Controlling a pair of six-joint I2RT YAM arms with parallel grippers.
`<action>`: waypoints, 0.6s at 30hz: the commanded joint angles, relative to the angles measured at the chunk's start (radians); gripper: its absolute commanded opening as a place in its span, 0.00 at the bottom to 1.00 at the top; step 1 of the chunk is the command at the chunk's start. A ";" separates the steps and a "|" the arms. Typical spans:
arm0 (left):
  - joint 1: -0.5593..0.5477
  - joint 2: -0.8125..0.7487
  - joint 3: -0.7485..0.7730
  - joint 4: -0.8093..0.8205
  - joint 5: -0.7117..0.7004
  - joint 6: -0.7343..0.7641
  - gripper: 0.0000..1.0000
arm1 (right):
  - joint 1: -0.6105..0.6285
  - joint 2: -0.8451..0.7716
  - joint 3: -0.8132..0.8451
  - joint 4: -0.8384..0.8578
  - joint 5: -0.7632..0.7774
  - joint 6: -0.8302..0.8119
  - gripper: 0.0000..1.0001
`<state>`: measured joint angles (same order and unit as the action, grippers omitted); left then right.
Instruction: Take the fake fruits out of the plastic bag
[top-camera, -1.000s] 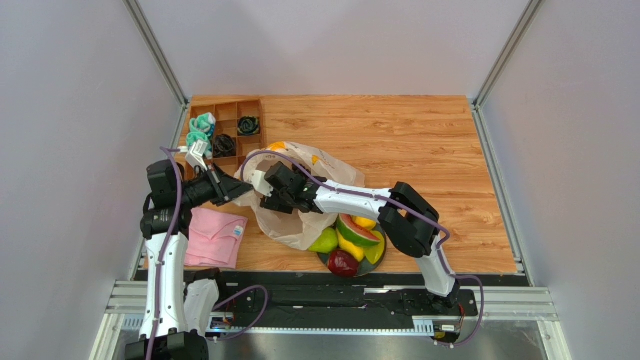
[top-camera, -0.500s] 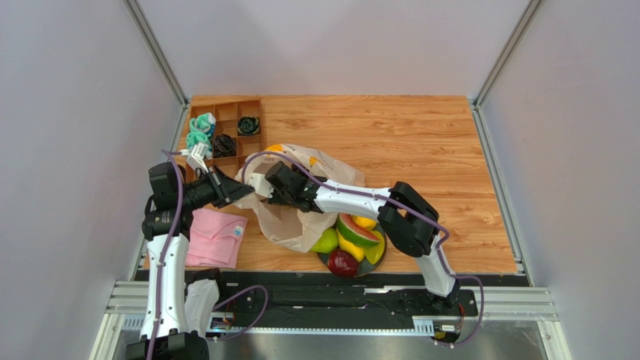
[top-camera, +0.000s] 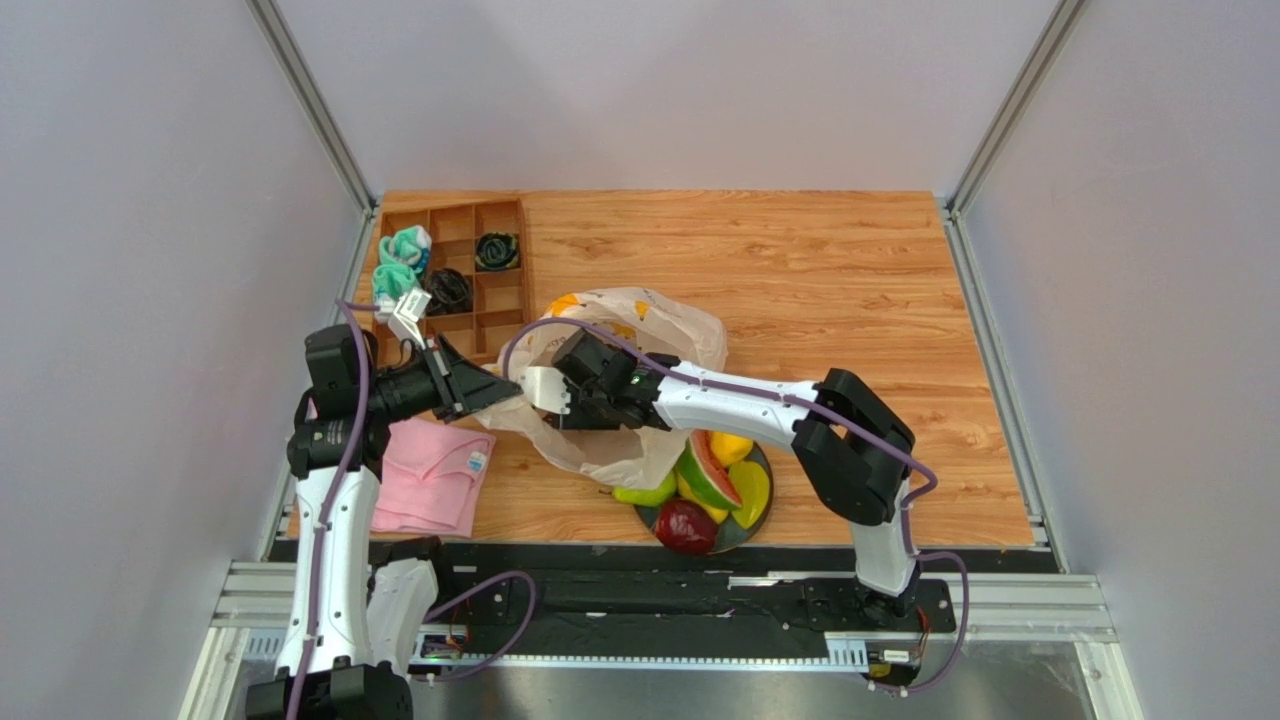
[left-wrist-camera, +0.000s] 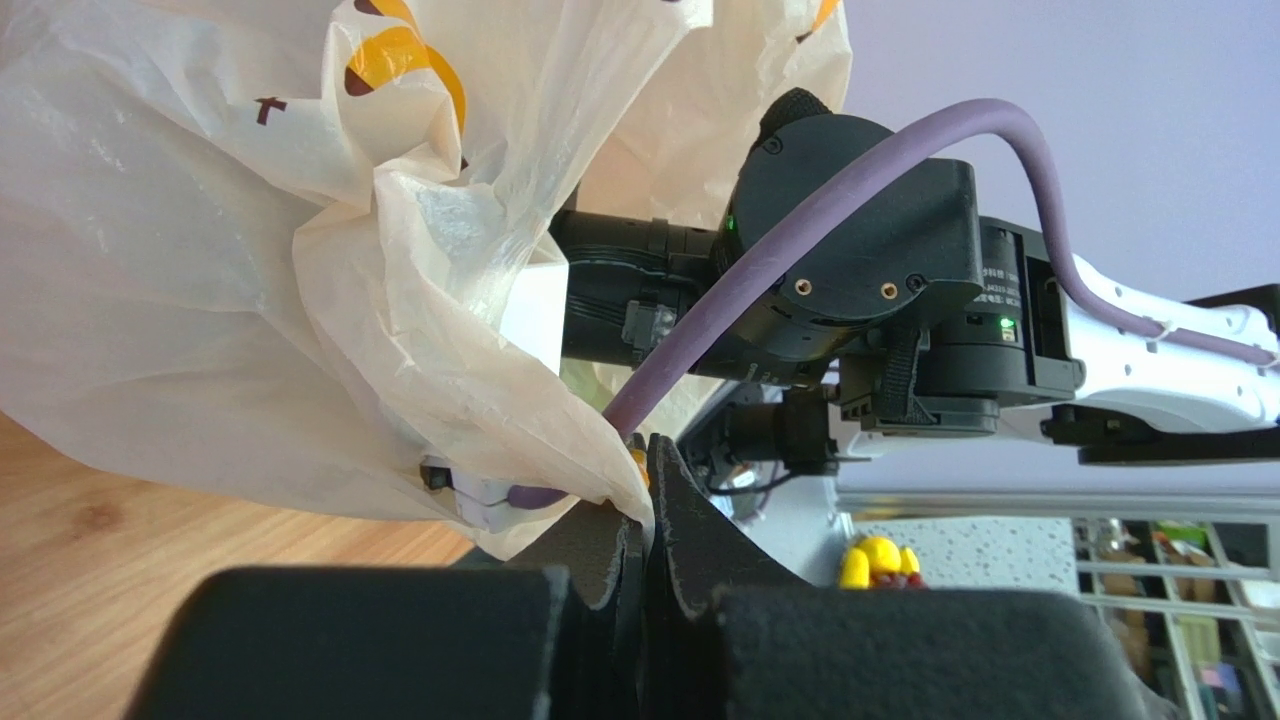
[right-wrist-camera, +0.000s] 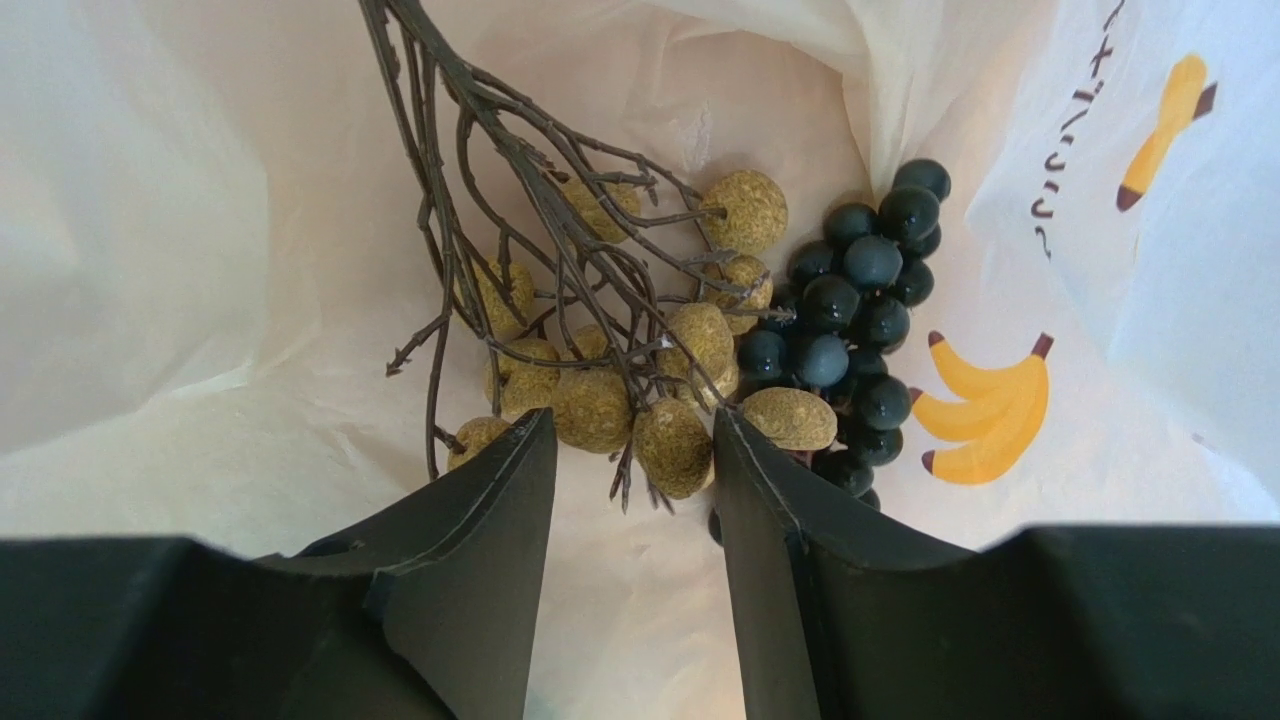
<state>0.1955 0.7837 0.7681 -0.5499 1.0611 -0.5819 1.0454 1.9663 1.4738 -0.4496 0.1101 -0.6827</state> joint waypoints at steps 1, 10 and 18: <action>0.022 0.015 0.054 0.122 -0.088 0.010 0.00 | 0.065 -0.104 -0.081 0.018 -0.085 -0.167 0.48; 0.021 0.012 0.092 0.034 -0.119 0.060 0.00 | 0.065 -0.173 -0.170 0.040 -0.194 -0.268 0.48; 0.021 0.026 0.109 0.027 -0.130 0.096 0.00 | 0.070 -0.146 -0.164 -0.004 -0.297 -0.414 0.51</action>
<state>0.1791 0.7834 0.8127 -0.6880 1.1358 -0.5495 1.0512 1.8458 1.3163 -0.3618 -0.0032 -0.8074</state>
